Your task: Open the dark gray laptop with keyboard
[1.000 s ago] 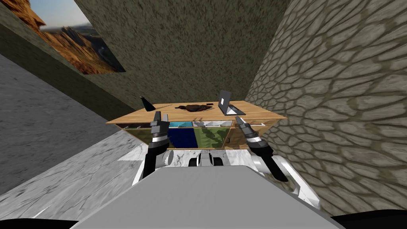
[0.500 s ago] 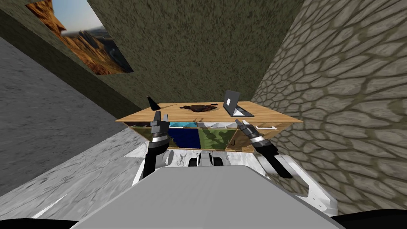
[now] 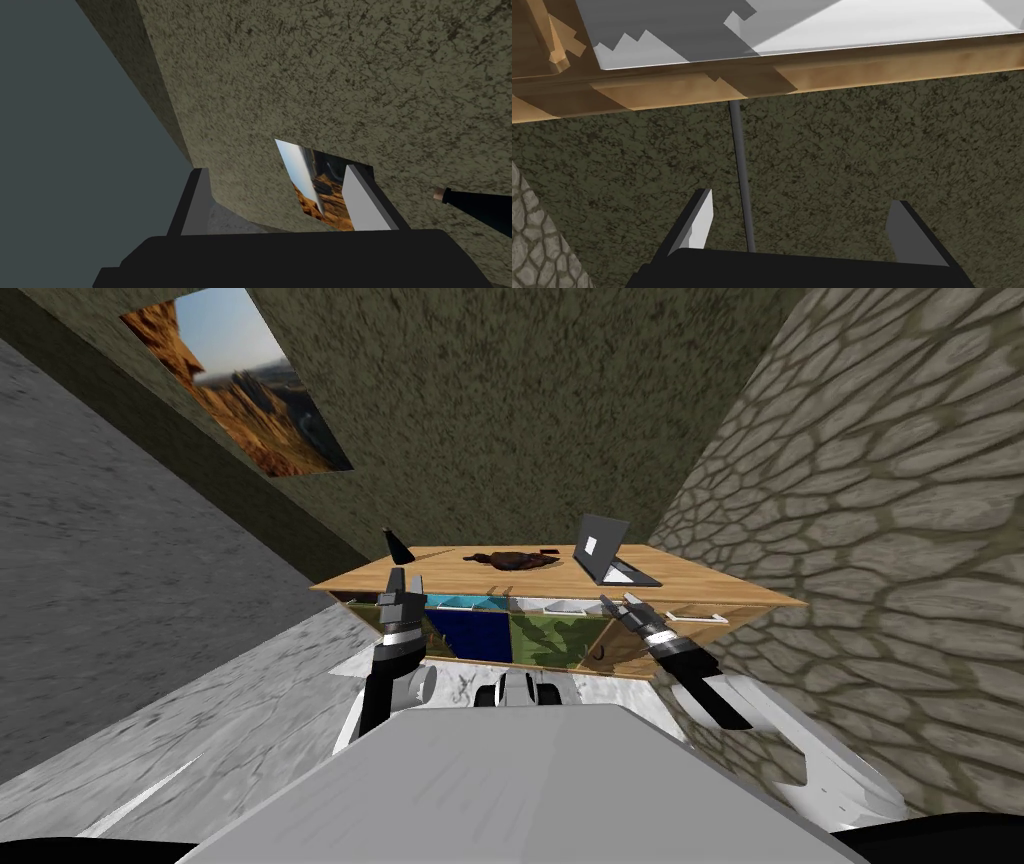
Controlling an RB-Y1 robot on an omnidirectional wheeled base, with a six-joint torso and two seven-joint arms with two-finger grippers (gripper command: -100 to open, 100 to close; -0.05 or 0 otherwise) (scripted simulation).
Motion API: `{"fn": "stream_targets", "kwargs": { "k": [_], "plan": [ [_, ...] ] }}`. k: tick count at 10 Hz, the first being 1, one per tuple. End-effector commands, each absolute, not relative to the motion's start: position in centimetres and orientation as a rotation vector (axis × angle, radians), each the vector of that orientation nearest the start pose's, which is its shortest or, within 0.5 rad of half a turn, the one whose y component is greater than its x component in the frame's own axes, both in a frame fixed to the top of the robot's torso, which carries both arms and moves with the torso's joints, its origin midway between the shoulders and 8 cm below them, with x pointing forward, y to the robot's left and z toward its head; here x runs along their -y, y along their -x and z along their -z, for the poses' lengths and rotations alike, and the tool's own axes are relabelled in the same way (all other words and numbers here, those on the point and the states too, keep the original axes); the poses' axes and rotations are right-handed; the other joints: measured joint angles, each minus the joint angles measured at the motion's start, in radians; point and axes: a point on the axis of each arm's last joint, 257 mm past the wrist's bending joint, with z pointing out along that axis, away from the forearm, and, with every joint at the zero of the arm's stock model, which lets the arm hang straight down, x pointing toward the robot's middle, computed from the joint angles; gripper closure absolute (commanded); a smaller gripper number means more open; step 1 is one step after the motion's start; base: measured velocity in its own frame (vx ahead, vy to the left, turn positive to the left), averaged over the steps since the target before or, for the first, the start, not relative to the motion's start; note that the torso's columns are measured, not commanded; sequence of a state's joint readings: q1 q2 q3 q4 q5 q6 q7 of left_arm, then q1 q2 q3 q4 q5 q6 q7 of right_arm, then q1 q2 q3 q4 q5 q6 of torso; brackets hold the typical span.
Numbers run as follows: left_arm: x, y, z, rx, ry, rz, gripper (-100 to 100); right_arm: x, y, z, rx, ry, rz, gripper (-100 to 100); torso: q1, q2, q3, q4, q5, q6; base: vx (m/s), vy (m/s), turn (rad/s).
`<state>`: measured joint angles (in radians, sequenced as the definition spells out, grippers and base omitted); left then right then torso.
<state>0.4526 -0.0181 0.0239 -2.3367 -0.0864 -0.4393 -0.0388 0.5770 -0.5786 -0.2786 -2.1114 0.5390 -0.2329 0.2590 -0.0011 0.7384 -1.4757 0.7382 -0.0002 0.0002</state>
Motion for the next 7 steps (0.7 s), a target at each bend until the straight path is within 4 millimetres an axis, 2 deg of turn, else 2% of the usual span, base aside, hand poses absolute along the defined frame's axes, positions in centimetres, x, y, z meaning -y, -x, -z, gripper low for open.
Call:
{"fn": "stream_targets", "kwargs": {
  "k": [1,4,7],
  "plan": [
    [-27.4,-34.5,-5.3,-0.624,0.572,1.208,0,41.6,-39.1,10.6,-1.498,0.105,0.001,-100,0.0,-0.001,0.0,0.0,0.0,0.0,0.033,0.071,0.104],
    [-27.4,-34.5,-5.3,-0.624,0.572,1.208,0,46.2,-39.3,11.0,-1.553,0.197,0.21,-100,0.002,-0.001,-0.001,0.0,0.001,0.0,0.046,0.089,0.084],
    [-27.4,-34.5,-5.3,-0.624,0.572,1.208,0,50.5,-39.4,10.5,-1.583,0.285,0.406,-100,0.001,0.0,0.0,0.0,0.0,0.0,0.036,0.075,0.088]
  ]
}}
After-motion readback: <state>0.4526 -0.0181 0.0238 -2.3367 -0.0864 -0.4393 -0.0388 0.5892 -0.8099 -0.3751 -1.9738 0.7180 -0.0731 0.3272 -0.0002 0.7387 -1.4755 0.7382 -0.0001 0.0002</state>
